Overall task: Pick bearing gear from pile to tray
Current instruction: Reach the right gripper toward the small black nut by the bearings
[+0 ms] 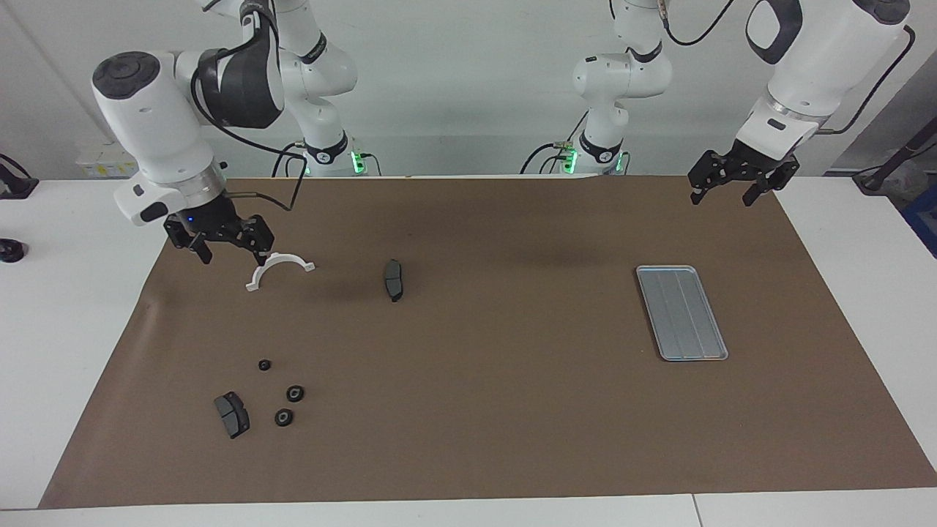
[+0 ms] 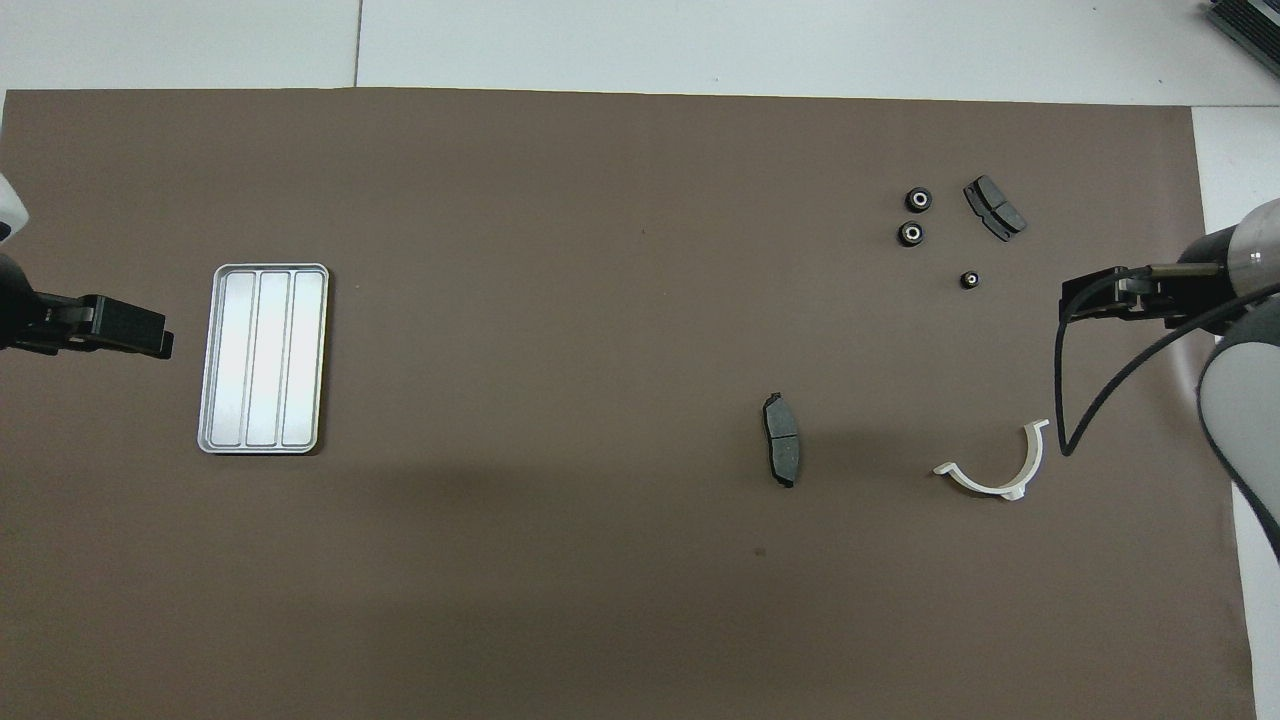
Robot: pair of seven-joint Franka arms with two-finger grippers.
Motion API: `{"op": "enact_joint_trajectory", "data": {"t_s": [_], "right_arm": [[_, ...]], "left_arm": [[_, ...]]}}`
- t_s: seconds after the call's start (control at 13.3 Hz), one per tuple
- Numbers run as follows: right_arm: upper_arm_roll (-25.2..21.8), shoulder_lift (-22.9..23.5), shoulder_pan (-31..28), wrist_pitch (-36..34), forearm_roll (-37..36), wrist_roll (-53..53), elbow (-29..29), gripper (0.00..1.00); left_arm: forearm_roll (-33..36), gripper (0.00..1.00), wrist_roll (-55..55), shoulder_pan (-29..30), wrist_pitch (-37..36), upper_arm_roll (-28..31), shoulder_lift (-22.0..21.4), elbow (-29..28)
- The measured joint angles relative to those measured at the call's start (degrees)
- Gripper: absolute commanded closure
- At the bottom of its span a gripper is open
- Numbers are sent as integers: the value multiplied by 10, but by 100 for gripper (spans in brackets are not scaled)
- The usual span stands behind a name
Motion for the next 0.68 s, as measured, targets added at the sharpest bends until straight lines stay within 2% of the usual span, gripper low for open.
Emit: {"op": "enact_joint_trajectory", "data": {"t_s": [0.68], "right_arm": [[-4, 111, -13, 138, 0, -32, -1, 0]], "left_arm": [[0, 0, 0, 0, 0, 0, 0, 0]]}}
